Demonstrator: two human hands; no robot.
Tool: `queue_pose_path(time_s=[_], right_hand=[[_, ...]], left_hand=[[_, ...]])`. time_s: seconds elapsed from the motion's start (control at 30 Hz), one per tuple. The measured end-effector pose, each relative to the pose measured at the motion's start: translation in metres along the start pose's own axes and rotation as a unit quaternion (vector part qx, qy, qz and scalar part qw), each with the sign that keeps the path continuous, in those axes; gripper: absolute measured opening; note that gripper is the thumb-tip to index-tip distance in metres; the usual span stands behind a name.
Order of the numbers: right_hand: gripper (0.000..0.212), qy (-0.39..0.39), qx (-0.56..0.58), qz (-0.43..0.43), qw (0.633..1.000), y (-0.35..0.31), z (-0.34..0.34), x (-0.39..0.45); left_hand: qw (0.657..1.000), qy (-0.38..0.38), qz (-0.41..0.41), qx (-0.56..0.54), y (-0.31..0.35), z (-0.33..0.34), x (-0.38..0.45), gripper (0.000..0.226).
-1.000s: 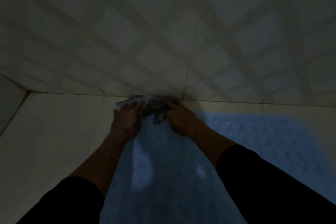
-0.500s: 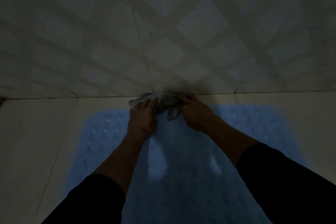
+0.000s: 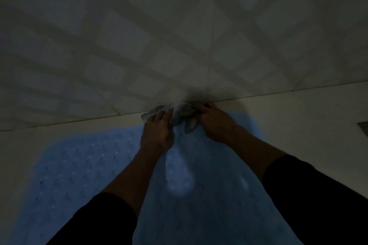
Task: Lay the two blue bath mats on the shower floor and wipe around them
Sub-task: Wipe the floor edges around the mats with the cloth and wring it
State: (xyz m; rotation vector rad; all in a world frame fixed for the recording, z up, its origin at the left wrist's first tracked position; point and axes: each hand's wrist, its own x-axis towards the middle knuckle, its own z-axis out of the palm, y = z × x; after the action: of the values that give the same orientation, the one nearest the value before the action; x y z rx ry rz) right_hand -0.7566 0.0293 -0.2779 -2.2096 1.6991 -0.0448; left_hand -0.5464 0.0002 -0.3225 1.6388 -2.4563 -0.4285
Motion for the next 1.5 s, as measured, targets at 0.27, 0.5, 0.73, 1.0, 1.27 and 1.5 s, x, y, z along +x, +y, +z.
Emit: queue_pose_path(time_s=[0.27, 0.5, 0.73, 1.0, 1.27, 1.5], right_hand=[[0.048, 0.047, 0.014, 0.012, 0.999, 0.093, -0.008, -0.039], [0.071, 0.086, -0.055, 0.056, 0.993, 0.171, -0.008, -0.078], [0.039, 0.075, -0.039, 0.139, 0.987, 0.191, -0.029, -0.11], [0.07, 0.039, 0.045, 0.163, 0.985, 0.196, -0.023, -0.128], [0.055, 0.026, 0.074, 0.22, 0.972, 0.176, -0.019, -0.179], [0.06, 0.021, 0.117, 0.273, 0.955, 0.16, -0.008, -0.224]], left_hand=[[0.999, 0.001, 0.027, -0.038, 0.101, 0.022, 0.027, 0.061], [0.998, -0.052, 0.003, -0.022, 0.178, 0.065, 0.054, 0.066], [0.995, -0.075, 0.031, -0.049, 0.23, 0.075, 0.063, 0.062], [0.993, -0.096, 0.051, -0.043, 0.258, 0.076, 0.046, 0.06], [0.991, -0.091, 0.09, -0.046, 0.279, 0.087, 0.008, 0.054], [0.985, -0.131, 0.104, -0.05, 0.298, 0.096, -0.035, 0.057]])
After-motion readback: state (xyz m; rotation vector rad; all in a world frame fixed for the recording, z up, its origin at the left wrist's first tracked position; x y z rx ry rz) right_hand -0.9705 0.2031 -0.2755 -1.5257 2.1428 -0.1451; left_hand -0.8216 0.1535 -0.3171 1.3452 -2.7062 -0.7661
